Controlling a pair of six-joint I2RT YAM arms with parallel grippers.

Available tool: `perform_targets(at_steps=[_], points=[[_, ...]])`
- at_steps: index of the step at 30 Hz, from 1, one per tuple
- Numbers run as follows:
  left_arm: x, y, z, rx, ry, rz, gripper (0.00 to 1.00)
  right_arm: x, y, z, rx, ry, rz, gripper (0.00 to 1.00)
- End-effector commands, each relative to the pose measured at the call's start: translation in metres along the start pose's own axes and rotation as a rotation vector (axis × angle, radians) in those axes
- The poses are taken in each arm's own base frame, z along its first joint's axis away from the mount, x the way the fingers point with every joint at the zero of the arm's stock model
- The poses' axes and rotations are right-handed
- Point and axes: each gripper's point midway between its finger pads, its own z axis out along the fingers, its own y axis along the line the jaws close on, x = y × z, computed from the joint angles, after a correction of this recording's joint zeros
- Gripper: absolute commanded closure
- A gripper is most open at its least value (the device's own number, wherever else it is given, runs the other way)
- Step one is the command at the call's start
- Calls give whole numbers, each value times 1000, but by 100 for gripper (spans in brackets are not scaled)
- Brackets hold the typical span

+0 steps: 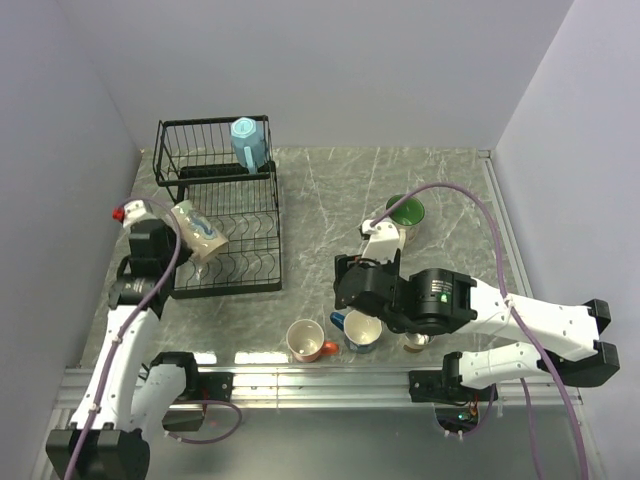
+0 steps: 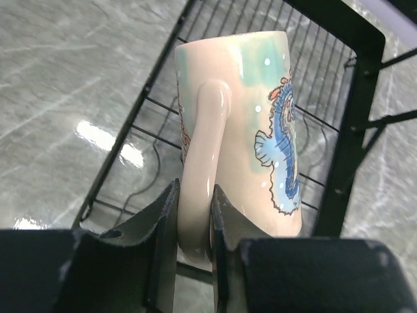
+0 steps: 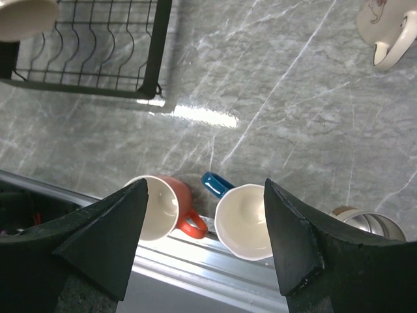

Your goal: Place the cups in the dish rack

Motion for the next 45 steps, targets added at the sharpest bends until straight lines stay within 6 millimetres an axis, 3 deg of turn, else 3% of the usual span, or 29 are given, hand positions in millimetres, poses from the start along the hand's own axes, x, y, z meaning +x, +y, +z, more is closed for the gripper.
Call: perform_targets(at_steps=[1,2,4,5,7,14,15,18,19,20,29,33,35,37,38,40,41,43,45], points=[[-71,-25,-12,117,-349,-65,100,2,-2,-2,-13,19,-39,22],[-65,-21,-12,117,-367,-61,100,5,-3,-1,-11,26,-44,22],[-80,-21,-19,135,-486,-70,100,12,-7,0,-10,41,-52,22],[-71,-18,-20,148,-514,-59,100,14,-9,1,-10,42,-51,22],[-72,-10,-24,117,-593,-28,100,22,-12,3,-16,55,-49,22],[-52,-27,-5,85,-652,82,100,42,-18,8,-25,87,-42,23],[-58,-31,-8,95,-688,59,100,44,-18,9,-23,89,-43,23],[-47,-32,4,88,-695,92,100,49,-20,12,-21,94,-50,23],[-51,-33,2,98,-728,79,100,51,-21,13,-19,96,-51,23],[-39,-32,12,96,-701,111,100,52,-22,14,-17,97,-53,23],[14,-19,38,90,-585,168,100,61,-28,19,5,100,-43,23],[41,-32,42,214,-502,257,100,64,-27,21,9,107,-42,24],[48,-28,49,182,-461,261,100,64,-26,22,13,111,-41,24],[68,-20,64,129,-367,331,100,66,-25,23,17,114,-40,24],[64,-27,68,122,-344,352,100,66,-25,24,20,117,-41,24],[81,-20,81,76,-253,452,100,67,-24,25,22,118,-41,24],[79,-27,85,77,-243,468,100,67,-24,25,21,120,-40,24],[98,-19,96,49,-153,567,100,68,-22,26,21,125,-35,24],[97,-22,104,24,-123,599,99,69,-22,25,24,128,-32,24]])
